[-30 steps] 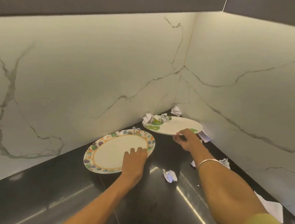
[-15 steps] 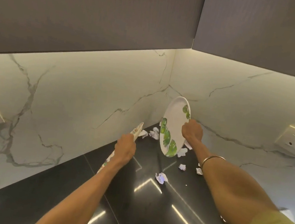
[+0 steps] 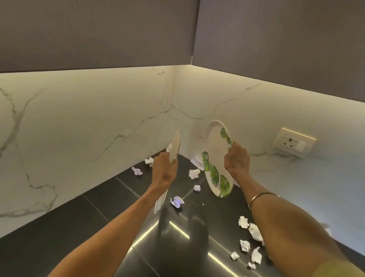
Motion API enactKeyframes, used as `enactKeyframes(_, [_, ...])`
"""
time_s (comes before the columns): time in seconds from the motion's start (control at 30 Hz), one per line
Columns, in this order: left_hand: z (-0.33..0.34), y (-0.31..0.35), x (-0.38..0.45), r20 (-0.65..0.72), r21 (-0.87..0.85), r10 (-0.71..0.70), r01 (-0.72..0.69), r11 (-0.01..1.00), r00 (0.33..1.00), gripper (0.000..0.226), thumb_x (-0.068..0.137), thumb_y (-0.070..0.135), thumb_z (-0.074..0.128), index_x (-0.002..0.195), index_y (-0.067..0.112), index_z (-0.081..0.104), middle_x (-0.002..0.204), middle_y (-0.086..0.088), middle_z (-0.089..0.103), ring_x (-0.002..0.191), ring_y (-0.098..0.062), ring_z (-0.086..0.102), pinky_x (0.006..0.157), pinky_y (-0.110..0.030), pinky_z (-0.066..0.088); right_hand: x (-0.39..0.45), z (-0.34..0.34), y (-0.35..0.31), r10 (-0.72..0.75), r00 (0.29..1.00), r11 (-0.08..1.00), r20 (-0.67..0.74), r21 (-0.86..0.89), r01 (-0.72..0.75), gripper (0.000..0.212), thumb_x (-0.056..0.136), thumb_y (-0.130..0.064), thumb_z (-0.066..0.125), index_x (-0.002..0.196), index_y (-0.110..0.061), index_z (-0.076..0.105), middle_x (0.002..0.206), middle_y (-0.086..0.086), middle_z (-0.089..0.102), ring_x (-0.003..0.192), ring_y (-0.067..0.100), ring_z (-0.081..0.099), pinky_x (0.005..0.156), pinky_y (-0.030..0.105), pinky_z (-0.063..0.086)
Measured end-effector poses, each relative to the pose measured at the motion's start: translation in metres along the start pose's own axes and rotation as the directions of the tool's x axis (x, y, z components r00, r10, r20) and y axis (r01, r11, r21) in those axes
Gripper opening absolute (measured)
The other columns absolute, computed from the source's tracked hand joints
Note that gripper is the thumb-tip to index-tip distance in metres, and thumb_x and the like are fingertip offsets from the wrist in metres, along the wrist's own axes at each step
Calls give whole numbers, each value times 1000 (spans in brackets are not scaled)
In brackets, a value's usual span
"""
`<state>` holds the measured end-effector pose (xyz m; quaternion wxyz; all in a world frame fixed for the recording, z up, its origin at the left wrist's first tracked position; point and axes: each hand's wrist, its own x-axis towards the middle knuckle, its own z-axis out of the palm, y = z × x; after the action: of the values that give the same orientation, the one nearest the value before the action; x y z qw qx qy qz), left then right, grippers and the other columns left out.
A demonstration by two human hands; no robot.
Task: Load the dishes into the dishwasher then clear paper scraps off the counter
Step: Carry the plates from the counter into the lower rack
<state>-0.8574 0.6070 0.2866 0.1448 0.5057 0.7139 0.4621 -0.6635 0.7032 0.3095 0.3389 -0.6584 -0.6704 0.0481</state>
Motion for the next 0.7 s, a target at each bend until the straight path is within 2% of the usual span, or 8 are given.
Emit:
enactKeyframes(0.17, [16,22,-39,99,-17,42,-41,999,994,34,95,20,57,115,-8,62,112,-23,67,107,-40,62,89,-44,51,-55,-44,47,173,984,985,-44,-3,-173,25,96,-13,50,115,-3,62,104,16,69,88,31,66,63,29,43])
enactKeyframes(0.27, [33,35,-69,168,-23,62,-59,998,984,33,95,20,57,113,-7,64,110,-26,67,105,-42,63,90,-48,52,-92,-74,76,242,969,970,-49,-25,-243,24,96,-15,53,115,-4,62,106,15,69,89,31,68,65,32,50])
enactKeyframes(0.37, [53,49,-104,236,-50,91,-82,995,968,34,96,22,57,116,-5,64,112,-25,67,108,-42,62,93,-47,50,-125,-106,103,319,943,945,-96,-38,-324,26,95,-11,51,117,-3,62,108,19,68,95,36,67,76,38,54])
enactKeyframes(0.47, [68,66,-144,307,-90,129,-106,990,943,35,96,24,58,117,-4,62,114,-24,66,110,-41,61,92,-47,51,-157,-137,133,389,908,916,-154,-37,-399,25,95,-11,50,115,-3,61,109,19,68,96,37,67,79,41,56])
enactKeyframes(0.7, [87,109,-233,420,-119,194,-159,980,886,38,95,25,58,120,-3,60,120,-26,61,114,-43,58,94,-47,49,-239,-217,185,469,846,868,-255,-47,-495,28,96,-9,49,120,2,59,116,22,65,105,40,64,85,40,52])
